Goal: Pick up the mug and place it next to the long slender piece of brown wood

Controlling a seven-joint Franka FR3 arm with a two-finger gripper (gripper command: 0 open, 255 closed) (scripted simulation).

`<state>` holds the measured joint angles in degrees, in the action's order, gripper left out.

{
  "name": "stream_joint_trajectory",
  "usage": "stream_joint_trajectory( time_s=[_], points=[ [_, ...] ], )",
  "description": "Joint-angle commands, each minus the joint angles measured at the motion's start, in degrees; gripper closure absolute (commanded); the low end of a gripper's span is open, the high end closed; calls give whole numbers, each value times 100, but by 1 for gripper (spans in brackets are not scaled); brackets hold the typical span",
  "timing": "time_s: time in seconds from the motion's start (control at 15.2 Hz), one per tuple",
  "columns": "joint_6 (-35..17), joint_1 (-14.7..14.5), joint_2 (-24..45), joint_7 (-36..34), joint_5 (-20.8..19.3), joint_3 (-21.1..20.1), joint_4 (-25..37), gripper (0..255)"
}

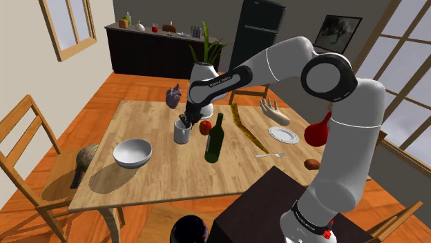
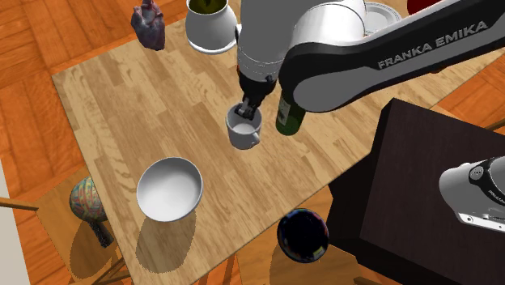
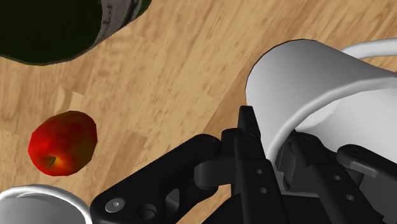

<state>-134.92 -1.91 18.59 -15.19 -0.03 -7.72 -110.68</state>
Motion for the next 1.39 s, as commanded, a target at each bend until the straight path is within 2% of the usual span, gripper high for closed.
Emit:
stream_joint_trajectory(
  time_s=[0.0,0.66,1.32],
  points=[
    [-92,174,-206,261,82,40,-304,255],
    [-316,1036,-977,1737,479,401,-1363,255],
    [-272,1844,-1299,3285,748,955,-1756,255]
  ],
)
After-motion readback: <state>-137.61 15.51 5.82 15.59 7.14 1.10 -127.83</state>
